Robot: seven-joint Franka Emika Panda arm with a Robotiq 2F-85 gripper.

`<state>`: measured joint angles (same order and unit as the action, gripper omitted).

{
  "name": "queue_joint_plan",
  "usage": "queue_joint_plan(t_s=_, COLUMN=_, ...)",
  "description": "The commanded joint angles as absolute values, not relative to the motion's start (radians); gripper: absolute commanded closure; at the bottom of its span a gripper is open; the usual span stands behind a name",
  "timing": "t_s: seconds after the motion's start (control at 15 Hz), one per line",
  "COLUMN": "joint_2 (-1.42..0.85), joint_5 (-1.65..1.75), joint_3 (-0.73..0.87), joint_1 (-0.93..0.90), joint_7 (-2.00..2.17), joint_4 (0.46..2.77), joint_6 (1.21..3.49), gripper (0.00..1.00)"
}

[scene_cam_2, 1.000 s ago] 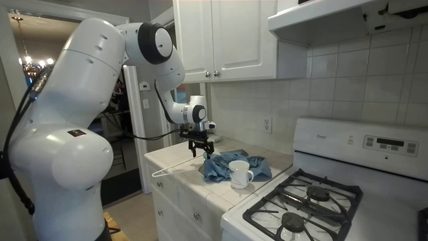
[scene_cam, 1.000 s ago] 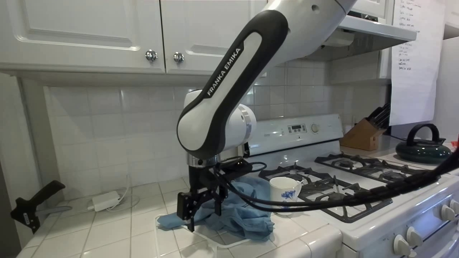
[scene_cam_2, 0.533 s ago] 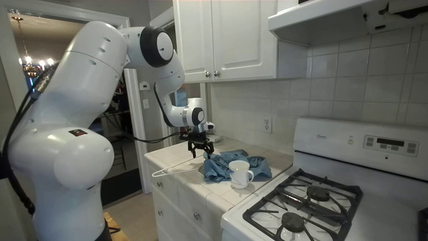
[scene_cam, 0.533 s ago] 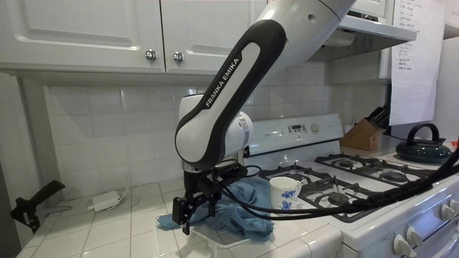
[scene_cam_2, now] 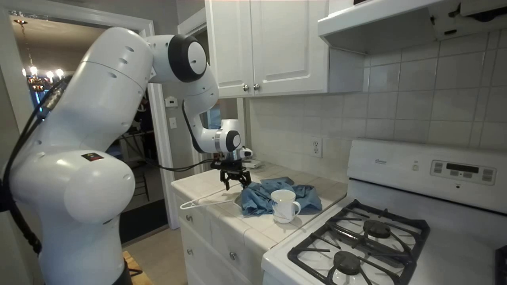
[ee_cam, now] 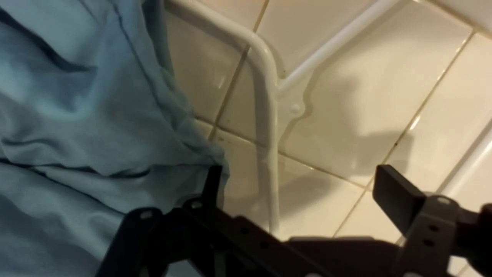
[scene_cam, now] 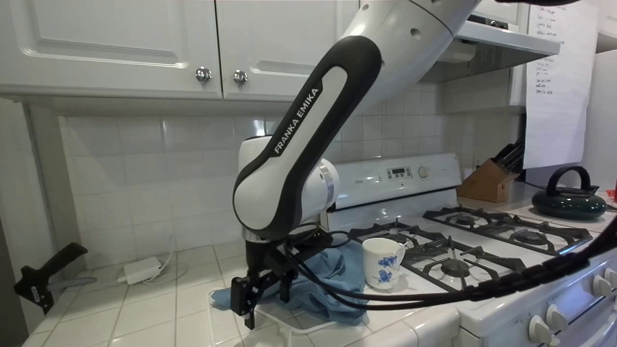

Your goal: Hang the hanger on the handle of the right upper cabinet door.

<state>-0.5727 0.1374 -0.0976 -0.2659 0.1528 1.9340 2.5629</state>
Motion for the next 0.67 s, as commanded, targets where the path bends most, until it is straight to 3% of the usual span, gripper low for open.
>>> queue_joint_plan(t_s=0.0, joint_2=-0.602, joint_5=0.123, joint_3=-0.098, joint_1=-0.272, joint_7=0.153, joint_4=1.928, joint_6=2.580, gripper=0.08)
queue_joint_plan(t_s=0.07, joint_2=-0.606, joint_5=0.123, joint_3=-0.097, joint_1=-0.271, joint_7=0.153, joint_4=1.928, joint_6=2.580, gripper=0.26)
queue_joint_plan(t_s=0.33, joint_2=-0.611, joint_5=0.127, joint_3=-0.094, joint_1=-0.272, joint_7=0.152, joint_4=1.929, joint_6=2.591, gripper=0.38)
queue_joint_plan(t_s=0.47, joint_2=-0.603, joint_5=0.134, joint_3=-0.089, joint_1=-0.277, joint_7=0.154, joint_4=1.929, joint_6=2.589, gripper=0.26)
queue_joint_plan(t_s=0.6, joint_2=-0.588, joint_5=0.146, joint_3=-0.078, joint_1=-0.287, joint_7=0.164, joint_4=1.934, joint_6=2.571, gripper=0.20)
